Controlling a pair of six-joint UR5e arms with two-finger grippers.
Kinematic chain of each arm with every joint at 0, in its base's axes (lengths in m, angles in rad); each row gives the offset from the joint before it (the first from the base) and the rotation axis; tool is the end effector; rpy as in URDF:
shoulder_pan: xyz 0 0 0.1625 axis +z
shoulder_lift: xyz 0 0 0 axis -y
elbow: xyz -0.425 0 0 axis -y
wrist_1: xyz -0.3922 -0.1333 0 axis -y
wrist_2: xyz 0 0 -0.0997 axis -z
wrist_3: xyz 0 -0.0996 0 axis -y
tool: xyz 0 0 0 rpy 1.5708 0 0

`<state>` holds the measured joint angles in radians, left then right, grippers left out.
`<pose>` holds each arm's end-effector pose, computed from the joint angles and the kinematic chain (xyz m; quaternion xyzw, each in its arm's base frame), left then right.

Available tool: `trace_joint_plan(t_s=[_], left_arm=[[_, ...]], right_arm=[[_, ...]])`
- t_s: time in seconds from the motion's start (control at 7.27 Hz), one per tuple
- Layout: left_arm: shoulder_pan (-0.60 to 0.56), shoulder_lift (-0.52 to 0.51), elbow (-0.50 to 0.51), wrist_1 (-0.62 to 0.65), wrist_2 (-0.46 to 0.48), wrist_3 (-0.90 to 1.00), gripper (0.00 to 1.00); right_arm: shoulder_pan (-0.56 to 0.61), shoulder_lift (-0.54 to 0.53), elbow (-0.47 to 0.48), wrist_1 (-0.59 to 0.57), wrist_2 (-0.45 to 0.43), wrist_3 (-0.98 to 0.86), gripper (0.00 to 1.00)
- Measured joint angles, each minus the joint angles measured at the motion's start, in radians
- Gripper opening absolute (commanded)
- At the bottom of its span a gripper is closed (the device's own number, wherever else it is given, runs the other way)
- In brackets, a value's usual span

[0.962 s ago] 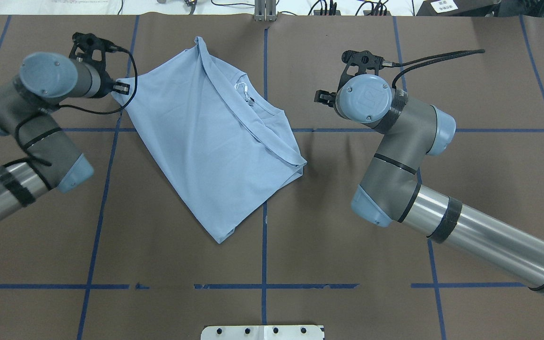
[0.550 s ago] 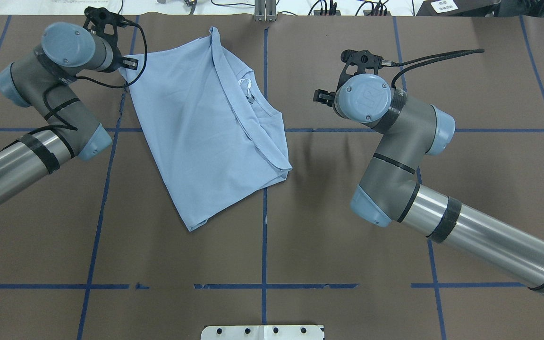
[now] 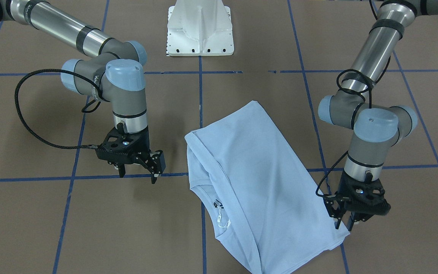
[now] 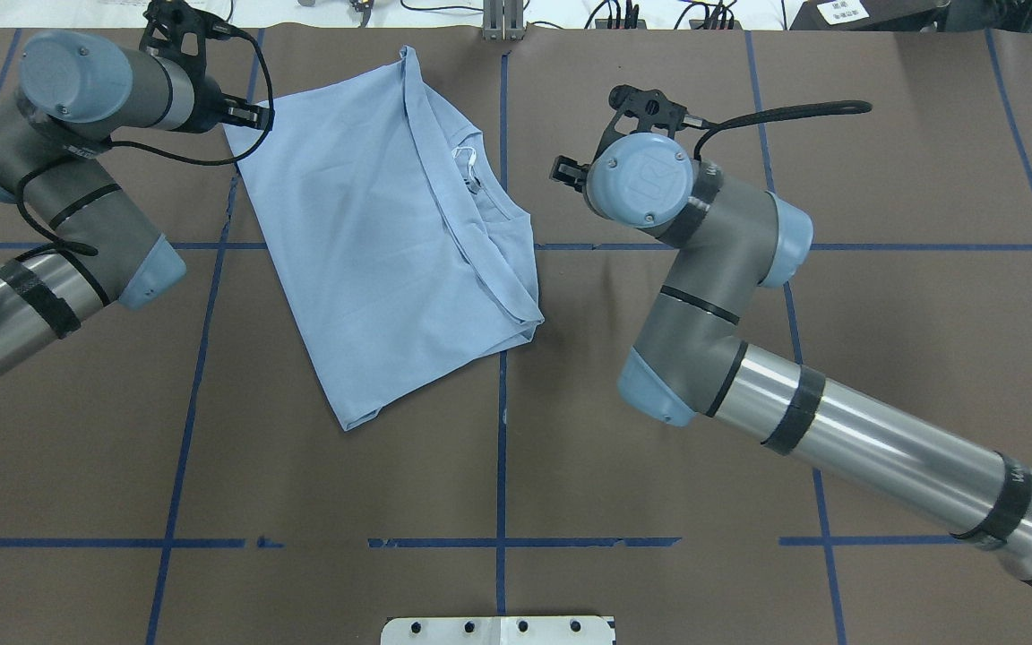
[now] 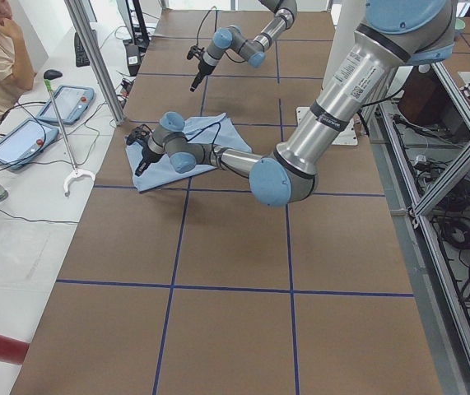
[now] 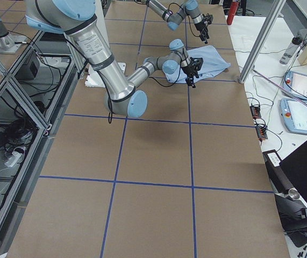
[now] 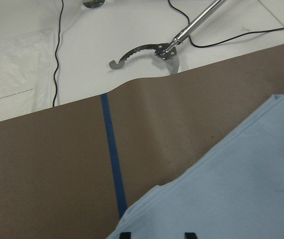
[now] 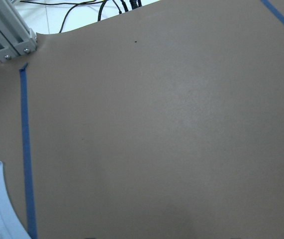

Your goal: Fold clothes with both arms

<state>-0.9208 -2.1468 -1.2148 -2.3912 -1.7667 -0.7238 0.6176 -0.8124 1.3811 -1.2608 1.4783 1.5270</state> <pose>0.3626 -0.6652 0.3968 0.3287 0.3793 0.0167 0.8648 -0.5393 -0.5579 0.2463 0.1775 -0.3883 0.2747 0.8615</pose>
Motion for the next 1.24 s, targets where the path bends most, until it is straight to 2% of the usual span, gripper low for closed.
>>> trace_joint_plan(t_s=[0.27, 0.41, 0.69, 0.96, 1.1, 1.24], left_arm=[[0.008, 0.009, -0.023, -0.003, -0.019, -0.034, 1.0], [0.013, 0.01, -0.025, -0.003, -0.021, -0.045, 1.0], [0.024, 0.011, -0.026, -0.003, -0.022, -0.065, 1.0], [0.03, 0.011, -0.025, -0.003, -0.022, -0.07, 1.0], [0.031, 0.011, -0.025, -0.003, -0.022, -0.071, 1.0], [0.032, 0.011, -0.025, -0.003, -0.021, -0.071, 1.0]], right_arm=[[-0.049, 0.135, -0.142, 0.0, -0.022, 0.08, 0.67], [-0.07, 0.17, -0.194, -0.002, -0.037, 0.089, 0.63], [-0.092, 0.193, -0.255, -0.006, -0.052, 0.083, 0.56], [-0.103, 0.196, -0.277, -0.008, -0.068, 0.068, 0.51], [-0.106, 0.196, -0.28, -0.009, -0.07, 0.062, 0.37], [-0.108, 0.195, -0.281, -0.009, -0.071, 0.053, 0.13]])
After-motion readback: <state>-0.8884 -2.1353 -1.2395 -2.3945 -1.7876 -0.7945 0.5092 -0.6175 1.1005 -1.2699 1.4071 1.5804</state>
